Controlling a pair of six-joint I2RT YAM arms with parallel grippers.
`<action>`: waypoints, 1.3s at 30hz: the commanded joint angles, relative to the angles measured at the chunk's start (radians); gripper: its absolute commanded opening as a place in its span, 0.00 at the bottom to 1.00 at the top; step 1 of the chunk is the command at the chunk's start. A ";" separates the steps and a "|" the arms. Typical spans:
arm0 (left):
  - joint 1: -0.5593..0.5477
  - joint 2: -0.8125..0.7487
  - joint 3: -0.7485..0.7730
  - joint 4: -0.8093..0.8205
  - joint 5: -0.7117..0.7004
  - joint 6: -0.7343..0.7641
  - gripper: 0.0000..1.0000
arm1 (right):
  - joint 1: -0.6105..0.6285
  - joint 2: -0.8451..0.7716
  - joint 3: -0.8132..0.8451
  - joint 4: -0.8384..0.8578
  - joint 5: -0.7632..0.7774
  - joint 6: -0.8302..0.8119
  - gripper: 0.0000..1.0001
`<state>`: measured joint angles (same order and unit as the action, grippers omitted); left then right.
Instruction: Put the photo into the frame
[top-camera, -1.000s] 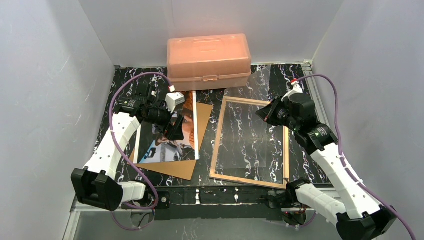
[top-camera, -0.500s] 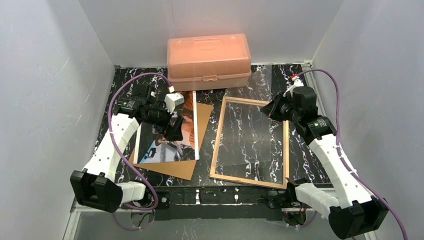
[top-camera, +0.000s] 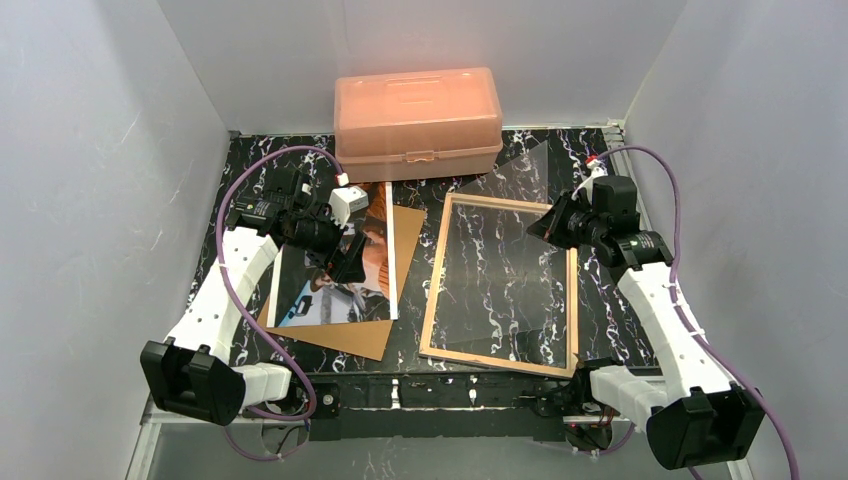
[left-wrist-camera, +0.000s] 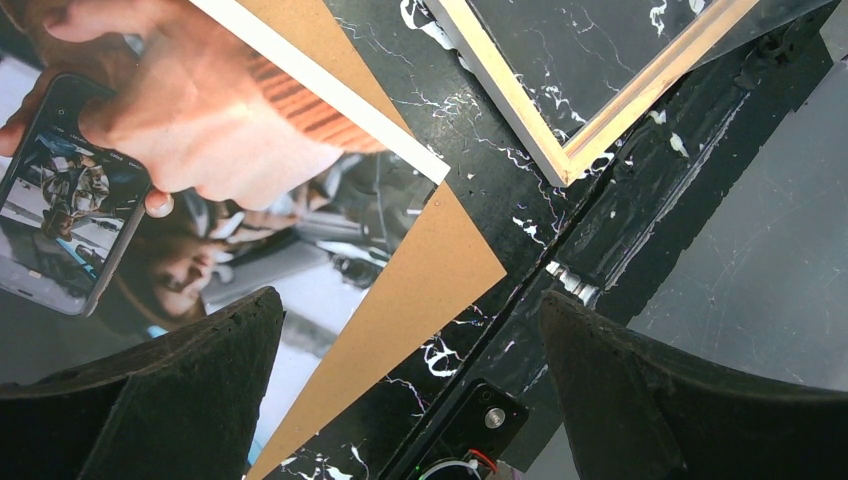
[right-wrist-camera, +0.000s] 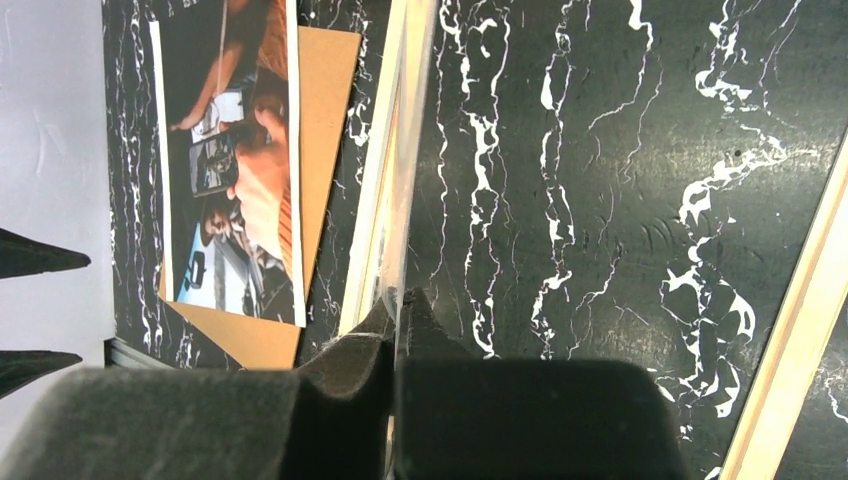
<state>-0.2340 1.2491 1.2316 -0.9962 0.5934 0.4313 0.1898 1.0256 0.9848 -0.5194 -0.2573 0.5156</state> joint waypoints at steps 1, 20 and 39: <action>-0.004 -0.037 0.019 -0.031 0.008 0.014 0.98 | -0.011 -0.010 -0.022 0.045 -0.059 -0.021 0.01; -0.005 -0.062 -0.015 -0.021 0.009 0.010 0.98 | -0.027 -0.123 -0.177 0.200 -0.134 0.234 0.01; -0.005 -0.084 -0.063 -0.003 0.018 -0.011 0.98 | -0.039 -0.116 -0.205 0.299 -0.189 0.354 0.01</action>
<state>-0.2340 1.1965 1.2060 -0.9932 0.5873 0.4335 0.1589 0.9115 0.7868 -0.3206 -0.3996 0.8089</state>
